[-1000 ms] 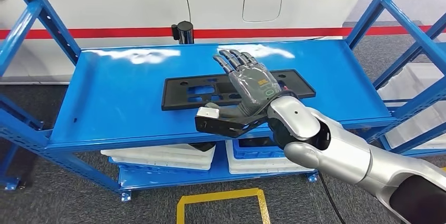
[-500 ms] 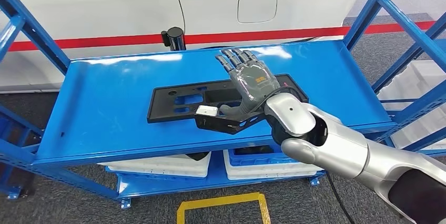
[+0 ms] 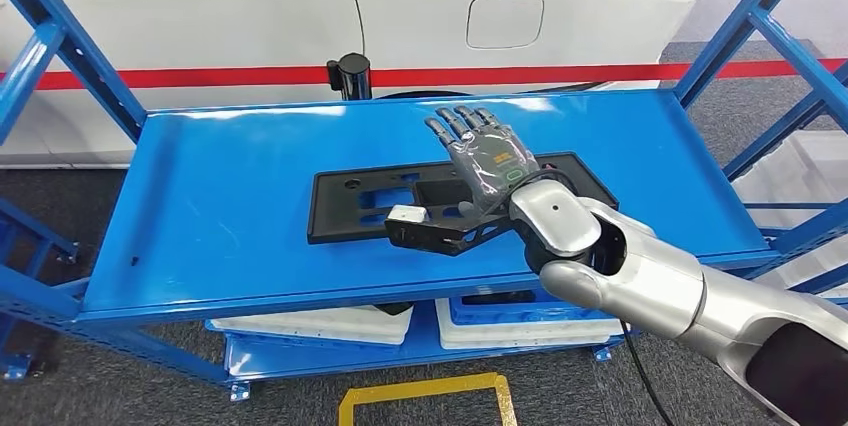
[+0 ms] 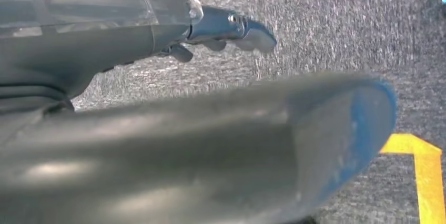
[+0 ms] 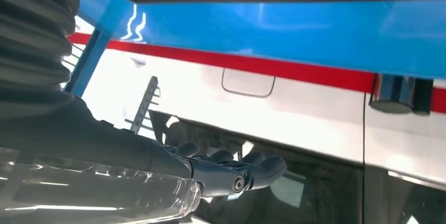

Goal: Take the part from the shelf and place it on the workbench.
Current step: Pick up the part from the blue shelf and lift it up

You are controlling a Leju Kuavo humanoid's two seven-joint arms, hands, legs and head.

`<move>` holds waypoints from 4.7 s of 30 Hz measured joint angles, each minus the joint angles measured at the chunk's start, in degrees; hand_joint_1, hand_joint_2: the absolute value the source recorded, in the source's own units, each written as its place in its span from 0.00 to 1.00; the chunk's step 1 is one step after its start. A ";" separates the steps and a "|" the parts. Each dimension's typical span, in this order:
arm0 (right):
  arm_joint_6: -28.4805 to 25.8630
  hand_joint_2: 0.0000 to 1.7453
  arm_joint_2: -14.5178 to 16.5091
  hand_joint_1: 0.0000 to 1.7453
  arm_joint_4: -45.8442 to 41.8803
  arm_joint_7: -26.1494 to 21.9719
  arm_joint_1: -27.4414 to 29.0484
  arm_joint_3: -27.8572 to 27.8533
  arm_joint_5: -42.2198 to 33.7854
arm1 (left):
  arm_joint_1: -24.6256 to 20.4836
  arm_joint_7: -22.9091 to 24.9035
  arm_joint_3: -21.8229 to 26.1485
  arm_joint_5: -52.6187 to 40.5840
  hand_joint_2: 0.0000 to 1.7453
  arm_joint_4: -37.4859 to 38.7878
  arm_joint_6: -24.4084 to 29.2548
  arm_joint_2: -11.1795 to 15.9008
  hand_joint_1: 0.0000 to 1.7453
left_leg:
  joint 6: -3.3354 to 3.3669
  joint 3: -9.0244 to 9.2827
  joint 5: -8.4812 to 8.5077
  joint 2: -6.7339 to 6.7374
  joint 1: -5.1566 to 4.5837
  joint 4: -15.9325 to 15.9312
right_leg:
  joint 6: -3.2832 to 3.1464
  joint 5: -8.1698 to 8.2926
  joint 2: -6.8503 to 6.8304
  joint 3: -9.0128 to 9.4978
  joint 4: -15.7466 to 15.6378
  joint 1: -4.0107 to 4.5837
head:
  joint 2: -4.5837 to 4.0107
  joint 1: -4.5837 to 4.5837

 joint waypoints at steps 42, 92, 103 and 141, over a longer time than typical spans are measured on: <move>0.84 1.00 -5.09 0.00 -2.94 0.00 11.67 -11.84 -0.26 | -0.03 -1.16 -0.04 -1.33 0.00 0.13 1.80 -1.98 0.00 | 0.54 0.72 -0.11 0.03 -0.17 -0.35 | 1.72 -0.06 0.04 0.63 -0.46 -0.16 | 0.00 0.02; 2.82 1.00 -5.53 0.00 -7.88 0.00 19.68 -15.42 -11.47 | -1.03 -1.20 -0.50 -2.13 0.00 0.20 1.36 -4.95 0.00 | 0.69 1.07 -0.28 1.10 -0.24 -0.53 | 1.78 -0.10 0.44 0.83 -0.51 -0.16 | 0.00 -0.05; -10.82 1.00 -2.41 0.00 -3.72 -2.48 18.97 -7.86 -0.82 | -1.32 -0.19 -1.52 -3.26 0.00 0.20 1.36 -5.35 0.00 | 0.69 1.08 -0.29 0.93 -0.24 -0.58 | 1.77 -0.10 0.43 0.83 -0.53 -0.16 | 0.00 -0.05; -18.42 1.00 7.63 0.00 7.48 -2.16 18.84 -3.13 14.84 | -2.10 2.20 -3.80 -5.99 0.00 0.20 1.25 -6.44 0.00 | 0.69 1.09 -0.28 0.59 -0.24 -0.64 | 1.75 -0.12 0.31 0.84 -0.54 -0.17 | 0.00 -0.06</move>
